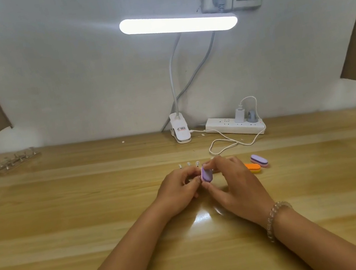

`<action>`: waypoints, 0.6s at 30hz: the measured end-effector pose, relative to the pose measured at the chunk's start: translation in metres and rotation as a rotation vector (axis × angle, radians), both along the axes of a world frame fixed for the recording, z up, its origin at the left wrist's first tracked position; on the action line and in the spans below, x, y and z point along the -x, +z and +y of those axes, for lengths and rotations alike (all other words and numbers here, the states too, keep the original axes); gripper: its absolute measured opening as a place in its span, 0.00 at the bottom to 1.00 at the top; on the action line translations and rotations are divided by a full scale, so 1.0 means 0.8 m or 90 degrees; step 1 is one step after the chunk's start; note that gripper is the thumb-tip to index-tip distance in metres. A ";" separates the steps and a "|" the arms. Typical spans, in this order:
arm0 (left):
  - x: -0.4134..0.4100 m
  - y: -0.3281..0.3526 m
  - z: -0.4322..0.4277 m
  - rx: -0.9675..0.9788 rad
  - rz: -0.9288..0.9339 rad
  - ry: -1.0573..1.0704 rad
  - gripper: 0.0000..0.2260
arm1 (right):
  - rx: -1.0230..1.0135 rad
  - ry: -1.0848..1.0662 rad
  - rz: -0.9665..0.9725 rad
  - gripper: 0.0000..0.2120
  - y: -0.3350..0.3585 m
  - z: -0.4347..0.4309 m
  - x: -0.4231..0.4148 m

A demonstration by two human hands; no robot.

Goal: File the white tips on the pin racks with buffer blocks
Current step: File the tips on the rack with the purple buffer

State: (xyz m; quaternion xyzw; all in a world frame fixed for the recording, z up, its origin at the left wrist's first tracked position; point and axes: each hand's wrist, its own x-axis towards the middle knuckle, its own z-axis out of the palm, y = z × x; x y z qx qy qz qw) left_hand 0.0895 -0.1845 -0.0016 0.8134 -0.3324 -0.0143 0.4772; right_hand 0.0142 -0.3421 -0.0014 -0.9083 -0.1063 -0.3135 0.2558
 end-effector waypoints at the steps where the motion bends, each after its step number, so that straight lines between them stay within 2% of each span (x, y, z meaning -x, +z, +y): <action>1: 0.000 0.000 0.000 -0.002 -0.003 0.004 0.16 | -0.006 0.000 0.006 0.09 -0.001 0.000 -0.001; 5: 0.000 0.001 -0.002 -0.024 -0.021 0.014 0.09 | -0.060 -0.053 0.050 0.08 -0.001 -0.009 -0.007; 9: 0.003 0.002 0.001 -0.009 -0.018 0.026 0.13 | -0.011 -0.027 0.019 0.09 -0.002 -0.005 -0.003; 18: 0.009 0.003 -0.004 -0.032 -0.021 0.075 0.14 | 0.018 -0.073 0.027 0.06 0.001 0.001 0.002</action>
